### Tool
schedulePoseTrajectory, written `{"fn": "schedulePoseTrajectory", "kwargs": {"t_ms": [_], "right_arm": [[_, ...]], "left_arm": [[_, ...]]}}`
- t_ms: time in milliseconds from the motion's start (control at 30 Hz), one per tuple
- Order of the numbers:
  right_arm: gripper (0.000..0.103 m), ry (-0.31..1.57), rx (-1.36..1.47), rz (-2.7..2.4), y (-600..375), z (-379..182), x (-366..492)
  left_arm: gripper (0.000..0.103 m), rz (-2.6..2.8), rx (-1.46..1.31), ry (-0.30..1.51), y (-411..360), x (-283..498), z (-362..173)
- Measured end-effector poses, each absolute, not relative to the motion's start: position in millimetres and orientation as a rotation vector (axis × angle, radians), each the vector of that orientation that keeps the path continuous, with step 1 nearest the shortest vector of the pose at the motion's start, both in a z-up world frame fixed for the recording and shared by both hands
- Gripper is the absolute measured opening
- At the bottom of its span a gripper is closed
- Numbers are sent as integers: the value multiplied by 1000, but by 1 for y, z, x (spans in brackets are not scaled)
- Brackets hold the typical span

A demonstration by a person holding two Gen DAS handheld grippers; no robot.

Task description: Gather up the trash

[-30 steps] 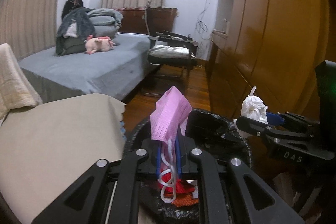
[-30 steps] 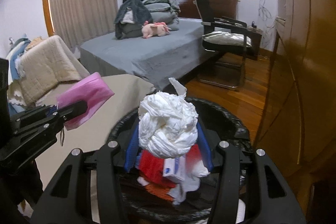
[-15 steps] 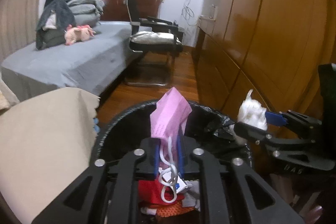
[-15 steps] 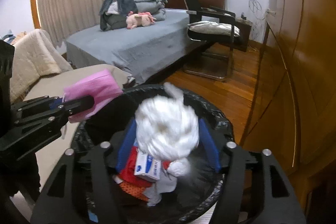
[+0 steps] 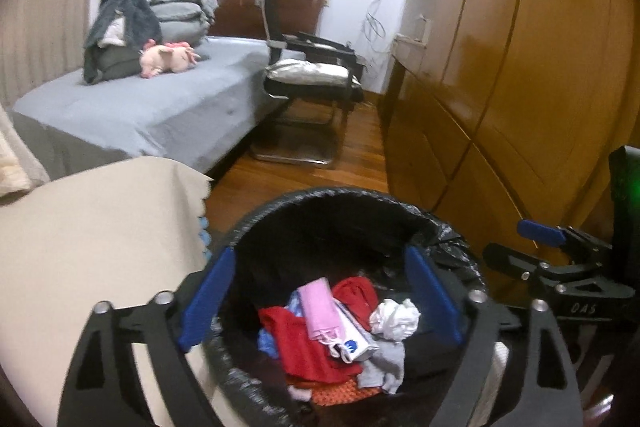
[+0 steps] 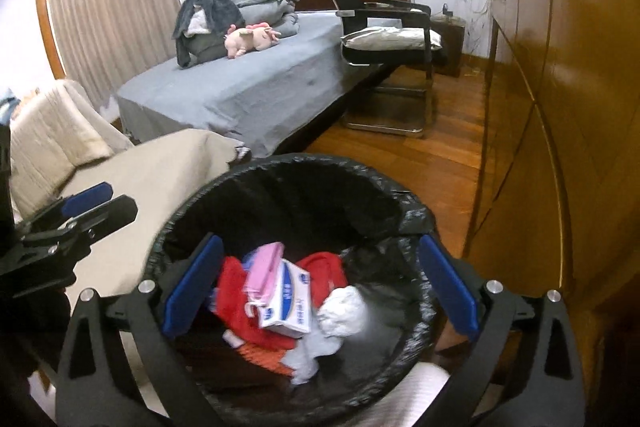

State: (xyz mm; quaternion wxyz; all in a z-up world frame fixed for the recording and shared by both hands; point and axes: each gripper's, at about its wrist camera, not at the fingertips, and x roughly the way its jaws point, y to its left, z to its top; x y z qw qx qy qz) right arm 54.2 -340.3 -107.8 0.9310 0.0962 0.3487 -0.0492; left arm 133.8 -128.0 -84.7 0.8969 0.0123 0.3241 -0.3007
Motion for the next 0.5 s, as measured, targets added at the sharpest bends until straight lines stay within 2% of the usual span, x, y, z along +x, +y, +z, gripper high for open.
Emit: {"fn": "schedulePoseTrajectory", "kwargs": {"t_ms": [133, 500], "right_arm": [[97, 700, 180, -60, -320, -91, 48], [98, 682, 124, 24, -271, -50, 36]], "left_arm": [[96, -579, 21, 657, -110, 126, -71], [97, -472, -9, 627, -70, 94, -40]]}}
